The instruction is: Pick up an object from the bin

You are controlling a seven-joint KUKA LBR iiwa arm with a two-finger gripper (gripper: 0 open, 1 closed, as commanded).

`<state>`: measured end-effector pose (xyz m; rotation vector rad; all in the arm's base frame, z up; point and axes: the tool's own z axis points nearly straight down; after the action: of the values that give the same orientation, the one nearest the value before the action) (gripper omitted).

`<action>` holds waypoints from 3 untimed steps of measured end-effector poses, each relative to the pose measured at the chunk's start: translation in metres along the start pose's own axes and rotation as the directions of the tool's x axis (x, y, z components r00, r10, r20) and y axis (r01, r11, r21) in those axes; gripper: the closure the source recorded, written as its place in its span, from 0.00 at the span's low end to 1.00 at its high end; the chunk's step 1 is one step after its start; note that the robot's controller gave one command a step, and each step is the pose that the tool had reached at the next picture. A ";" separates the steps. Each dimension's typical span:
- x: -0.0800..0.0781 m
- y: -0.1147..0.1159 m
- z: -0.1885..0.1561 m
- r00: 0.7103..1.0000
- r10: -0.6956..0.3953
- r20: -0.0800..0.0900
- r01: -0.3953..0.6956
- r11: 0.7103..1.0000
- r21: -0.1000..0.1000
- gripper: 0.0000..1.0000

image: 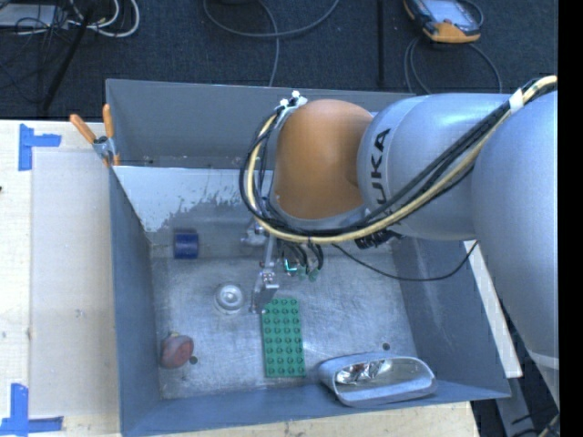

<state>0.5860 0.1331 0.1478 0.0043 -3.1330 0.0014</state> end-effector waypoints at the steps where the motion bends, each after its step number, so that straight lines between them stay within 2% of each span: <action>1: 0.004 -0.018 0.077 0.999 -0.052 0.012 0.052 0.999 -0.003 0.00; 2: 0.032 -0.079 0.021 0.996 -0.094 0.010 0.094 0.996 0.003 0.00; 3: 0.036 -0.079 0.075 1.000 -0.009 0.005 0.009 1.000 -0.003 0.00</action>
Offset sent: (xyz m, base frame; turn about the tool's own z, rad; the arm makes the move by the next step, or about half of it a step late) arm -0.0061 -0.0188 -0.0778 -0.0536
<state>0.5495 0.0539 0.0728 0.0177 -3.1380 -0.0030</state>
